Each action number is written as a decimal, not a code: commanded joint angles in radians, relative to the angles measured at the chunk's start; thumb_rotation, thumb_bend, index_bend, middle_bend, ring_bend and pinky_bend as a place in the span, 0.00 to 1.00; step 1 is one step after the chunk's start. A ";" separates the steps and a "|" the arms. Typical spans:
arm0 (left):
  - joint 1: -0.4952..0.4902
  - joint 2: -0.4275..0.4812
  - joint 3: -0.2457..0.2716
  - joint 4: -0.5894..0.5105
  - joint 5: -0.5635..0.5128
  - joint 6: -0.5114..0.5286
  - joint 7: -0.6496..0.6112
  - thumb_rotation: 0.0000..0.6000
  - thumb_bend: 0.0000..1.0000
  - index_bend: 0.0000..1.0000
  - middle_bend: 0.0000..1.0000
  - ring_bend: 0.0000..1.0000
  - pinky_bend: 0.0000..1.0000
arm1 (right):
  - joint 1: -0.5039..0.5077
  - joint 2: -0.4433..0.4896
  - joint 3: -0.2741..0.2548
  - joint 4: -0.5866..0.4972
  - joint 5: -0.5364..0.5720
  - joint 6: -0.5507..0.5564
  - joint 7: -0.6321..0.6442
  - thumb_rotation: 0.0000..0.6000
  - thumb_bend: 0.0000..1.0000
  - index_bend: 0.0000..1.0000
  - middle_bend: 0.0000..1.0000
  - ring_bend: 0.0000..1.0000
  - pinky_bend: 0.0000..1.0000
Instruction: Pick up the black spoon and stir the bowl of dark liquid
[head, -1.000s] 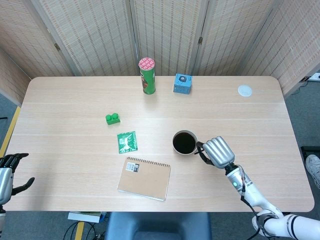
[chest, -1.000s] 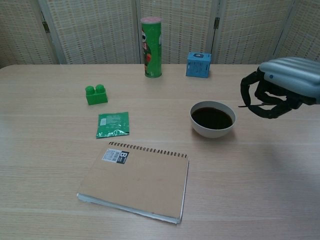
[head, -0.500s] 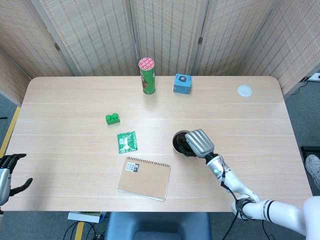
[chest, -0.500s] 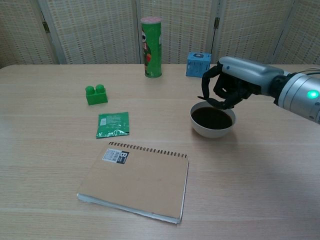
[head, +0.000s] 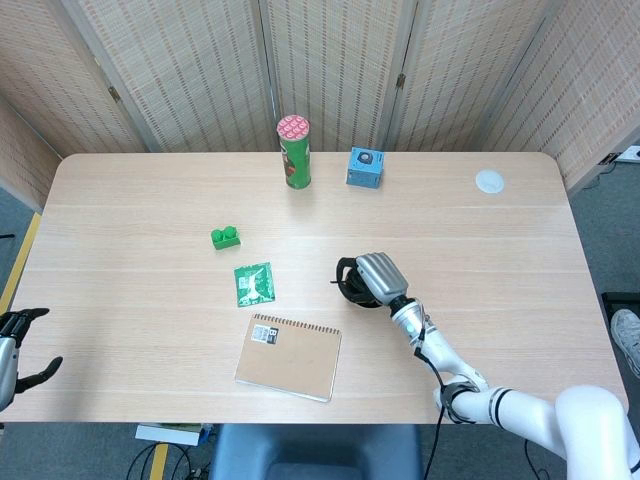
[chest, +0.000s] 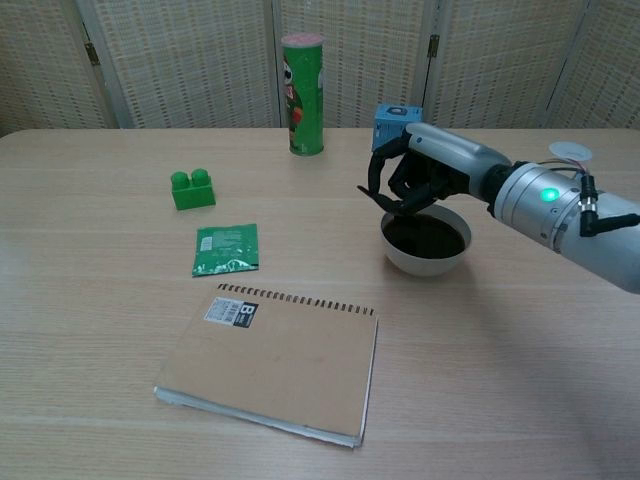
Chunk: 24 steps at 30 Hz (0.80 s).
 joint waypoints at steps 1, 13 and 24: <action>-0.001 0.001 -0.001 -0.002 0.000 -0.001 0.000 1.00 0.23 0.27 0.32 0.25 0.27 | 0.008 -0.044 0.000 0.064 -0.014 0.013 0.078 1.00 0.42 0.72 0.90 1.00 1.00; -0.001 0.003 0.000 -0.011 -0.002 -0.003 0.007 1.00 0.23 0.27 0.32 0.25 0.27 | 0.016 -0.123 -0.013 0.194 -0.029 0.024 0.210 1.00 0.42 0.73 0.91 1.00 1.00; -0.005 -0.002 0.000 -0.012 -0.001 -0.007 0.009 1.00 0.23 0.27 0.32 0.25 0.27 | -0.024 -0.095 -0.066 0.156 -0.062 0.052 0.245 1.00 0.42 0.73 0.91 1.00 1.00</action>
